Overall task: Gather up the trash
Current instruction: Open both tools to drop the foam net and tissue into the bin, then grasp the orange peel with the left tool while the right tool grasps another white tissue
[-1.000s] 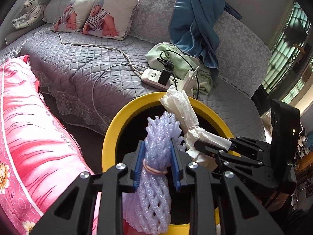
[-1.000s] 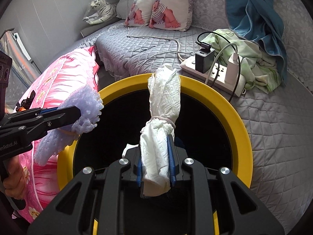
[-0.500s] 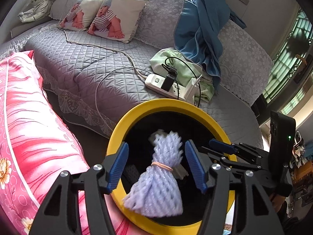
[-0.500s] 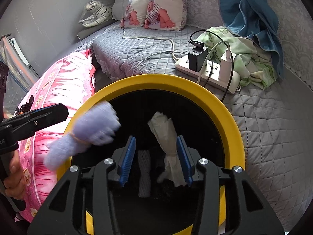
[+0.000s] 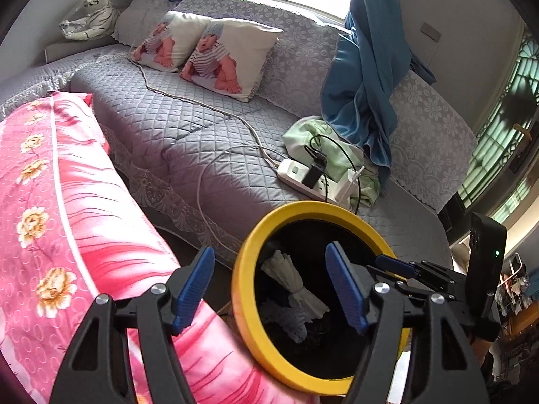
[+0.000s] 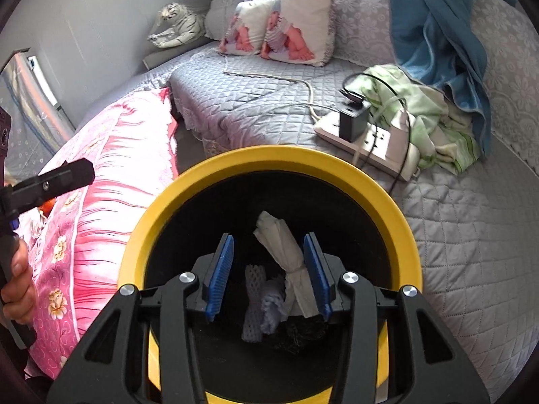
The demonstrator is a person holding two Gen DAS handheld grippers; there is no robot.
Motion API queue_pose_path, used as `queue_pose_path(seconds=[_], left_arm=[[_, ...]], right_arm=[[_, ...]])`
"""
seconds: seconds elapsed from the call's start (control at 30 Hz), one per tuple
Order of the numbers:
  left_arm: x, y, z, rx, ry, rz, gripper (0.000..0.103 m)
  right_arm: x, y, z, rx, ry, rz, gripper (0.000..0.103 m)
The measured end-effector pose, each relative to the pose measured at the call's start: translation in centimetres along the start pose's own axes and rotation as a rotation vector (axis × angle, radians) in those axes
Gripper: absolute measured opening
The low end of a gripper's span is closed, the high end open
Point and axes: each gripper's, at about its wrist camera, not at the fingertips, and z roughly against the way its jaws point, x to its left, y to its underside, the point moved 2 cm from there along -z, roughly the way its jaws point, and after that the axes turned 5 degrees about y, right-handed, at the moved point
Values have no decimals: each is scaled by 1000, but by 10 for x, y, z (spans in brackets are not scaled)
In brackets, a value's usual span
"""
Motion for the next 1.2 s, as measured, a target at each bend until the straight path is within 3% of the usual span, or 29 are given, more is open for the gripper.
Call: queue_pose_path(seconds=[0.17,0.4,0.6,0.8,0.97,1.2], left_arm=[[34,2,56,-80,-83,12,66],[97,22,150,-169,-266,49,66],[161,59,230,-217,-427,151,69],[211,107,297,-248,-562,267,71],[239,145,334,-274,-607,344,75],[263,190,359,-295,-635,425,76]], right_arm=[[39,-12,5,-28,-53,81,41],[124,-26,4,-50,-186,226,41],[218,-28,3,-38,-347,365,42],[311,-14,5,-26,-451,519,44],[371,-1,2,-4,-521,620,48],[424,8,-8,11,-570,685,53]])
